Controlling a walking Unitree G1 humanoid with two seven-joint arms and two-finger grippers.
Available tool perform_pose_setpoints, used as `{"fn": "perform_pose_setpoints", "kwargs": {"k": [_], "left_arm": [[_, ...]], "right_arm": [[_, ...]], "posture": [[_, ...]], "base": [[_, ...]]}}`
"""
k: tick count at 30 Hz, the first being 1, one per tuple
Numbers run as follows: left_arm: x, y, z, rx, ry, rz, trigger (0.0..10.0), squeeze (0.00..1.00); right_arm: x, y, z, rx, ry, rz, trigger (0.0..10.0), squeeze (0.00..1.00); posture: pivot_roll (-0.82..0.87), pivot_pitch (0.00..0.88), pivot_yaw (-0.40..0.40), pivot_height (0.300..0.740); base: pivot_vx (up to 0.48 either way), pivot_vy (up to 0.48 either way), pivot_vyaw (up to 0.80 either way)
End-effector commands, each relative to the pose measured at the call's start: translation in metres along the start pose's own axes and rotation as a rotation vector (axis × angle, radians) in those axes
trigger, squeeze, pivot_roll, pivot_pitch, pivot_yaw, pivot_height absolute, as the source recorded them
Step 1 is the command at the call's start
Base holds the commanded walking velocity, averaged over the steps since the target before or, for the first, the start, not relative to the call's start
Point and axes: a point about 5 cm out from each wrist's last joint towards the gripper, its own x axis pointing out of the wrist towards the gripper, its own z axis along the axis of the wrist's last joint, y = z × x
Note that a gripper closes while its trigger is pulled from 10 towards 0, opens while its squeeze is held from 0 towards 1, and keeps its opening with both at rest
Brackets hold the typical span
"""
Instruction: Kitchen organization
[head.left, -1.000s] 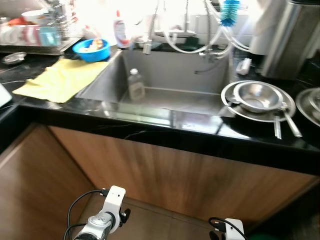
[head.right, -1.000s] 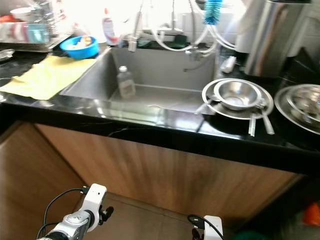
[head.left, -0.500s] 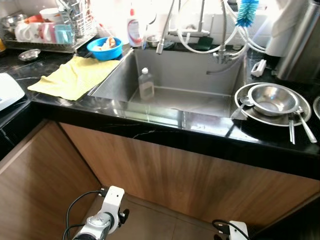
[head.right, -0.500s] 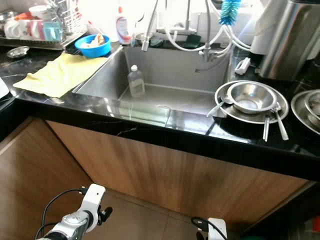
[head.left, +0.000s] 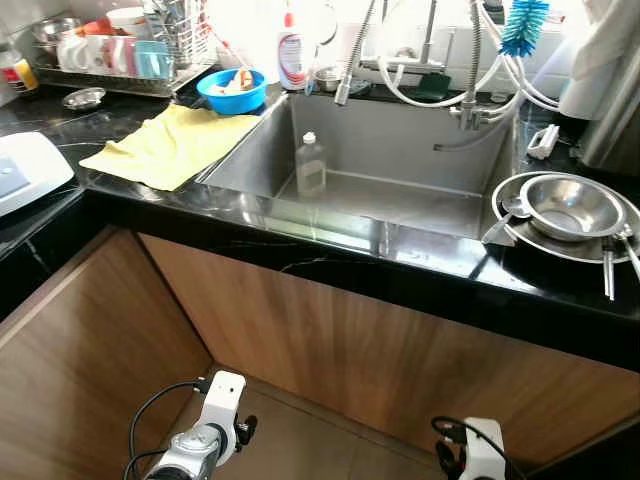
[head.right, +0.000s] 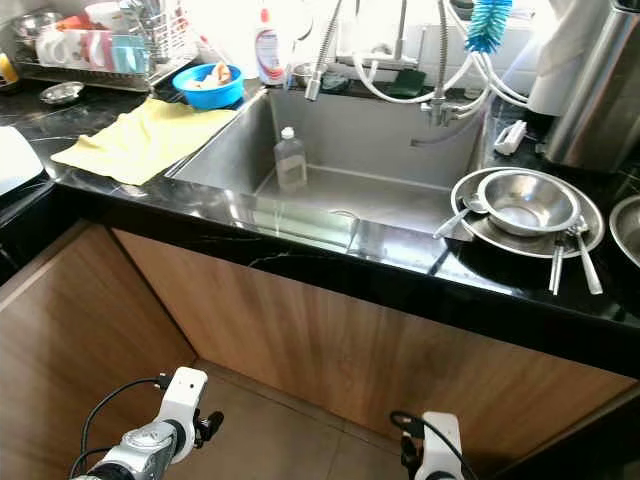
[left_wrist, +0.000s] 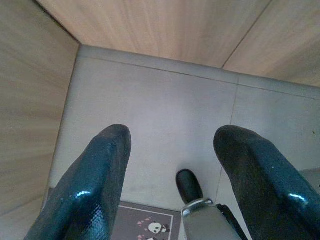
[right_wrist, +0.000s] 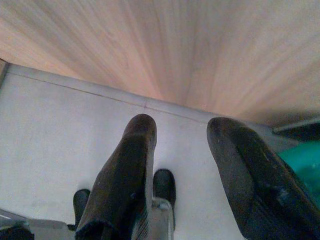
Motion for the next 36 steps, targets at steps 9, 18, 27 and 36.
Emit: {"fn": "perform_pose_setpoints", "kwargs": {"k": [9,18,27,36], "left_arm": [[-0.001,0.001,-0.007,-0.051,0.025,0.023,10.0,0.00],[-0.001,0.001,-0.008,-0.046,0.028,0.022,10.0,0.00],[-0.001,-0.002,-0.008,-0.037,0.028,0.013,10.0,0.00],[-0.001,-0.002,-0.008,-0.031,0.028,0.010,10.0,0.00]], "right_arm": [[0.005,0.012,0.010,-0.005,-0.017,0.018,10.0,0.00],[0.004,0.012,0.007,-0.011,-0.001,0.015,10.0,0.00],[0.004,0.012,0.004,-0.012,0.012,0.014,10.0,0.00],[0.003,0.014,0.001,-0.011,0.018,0.016,10.0,0.00]], "posture": [[-0.09,0.000,0.049,0.740],[-0.10,0.000,0.053,0.740],[-0.10,0.000,0.055,0.740],[-0.10,0.000,0.057,0.740]], "base": [[0.027,0.000,0.00],[0.060,0.000,0.00],[0.105,0.000,0.00],[0.328,0.000,0.00]]}}
